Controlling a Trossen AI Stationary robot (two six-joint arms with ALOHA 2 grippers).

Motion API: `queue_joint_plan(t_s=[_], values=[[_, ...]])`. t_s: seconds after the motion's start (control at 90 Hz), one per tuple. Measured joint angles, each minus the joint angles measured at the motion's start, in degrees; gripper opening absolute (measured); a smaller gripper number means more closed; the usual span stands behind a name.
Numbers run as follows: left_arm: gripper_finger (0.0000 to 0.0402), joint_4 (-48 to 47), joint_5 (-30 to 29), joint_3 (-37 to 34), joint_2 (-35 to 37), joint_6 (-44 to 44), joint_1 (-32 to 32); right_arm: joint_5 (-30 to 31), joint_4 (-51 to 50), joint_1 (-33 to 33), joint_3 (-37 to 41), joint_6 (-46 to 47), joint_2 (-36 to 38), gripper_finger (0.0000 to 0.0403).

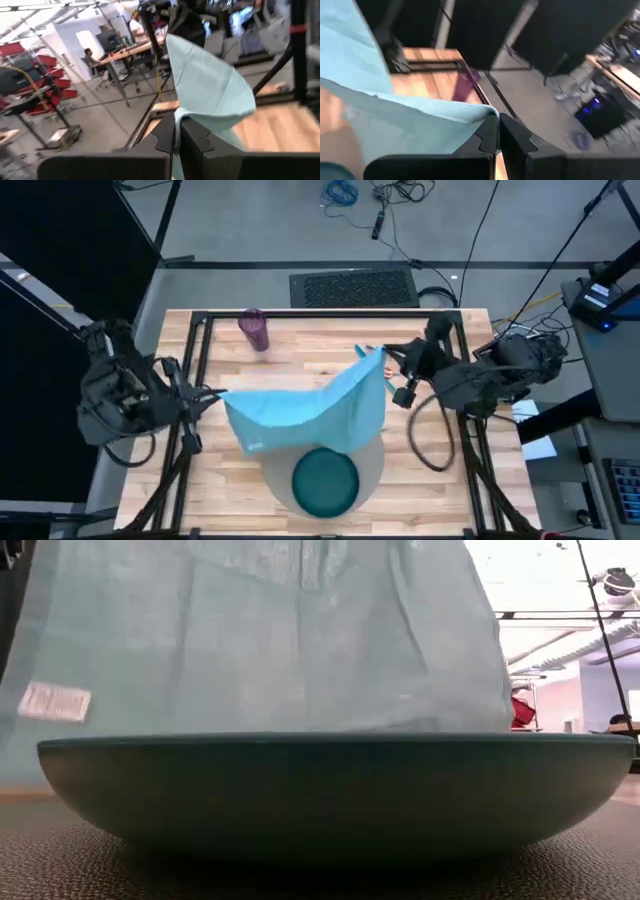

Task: Set table place
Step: Fold the blue table napkin

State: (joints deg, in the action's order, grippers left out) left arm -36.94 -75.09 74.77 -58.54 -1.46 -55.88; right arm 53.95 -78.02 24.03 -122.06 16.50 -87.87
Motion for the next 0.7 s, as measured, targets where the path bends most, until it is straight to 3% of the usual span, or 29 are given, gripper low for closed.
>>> queue_joint_plan(t_s=[0.156, 0.289, 0.511, 0.7], values=[[0.0, -14.8, -1.7, -0.1, 0.0, 15.0, 0.0, -2.8, -2.8, -4.3, 1.3, 1.7, -1.0, 0.0], [0.0, -22.3, -2.9, -0.1, 0.0, 22.6, 0.0, -3.9, -3.4, -9.1, 4.9, 1.5, -1.0, 0.0], [0.0, -27.3, -4.7, -0.2, 0.1, 26.6, 0.1, -7.0, -2.0, -18.1, 10.4, -0.5, -0.9, 0.0], [0.0, -27.8, -4.8, -0.2, 0.2, 26.6, 2.1, -15.1, 11.6, -24.6, 16.8, -8.8, -0.9, 0.0]])
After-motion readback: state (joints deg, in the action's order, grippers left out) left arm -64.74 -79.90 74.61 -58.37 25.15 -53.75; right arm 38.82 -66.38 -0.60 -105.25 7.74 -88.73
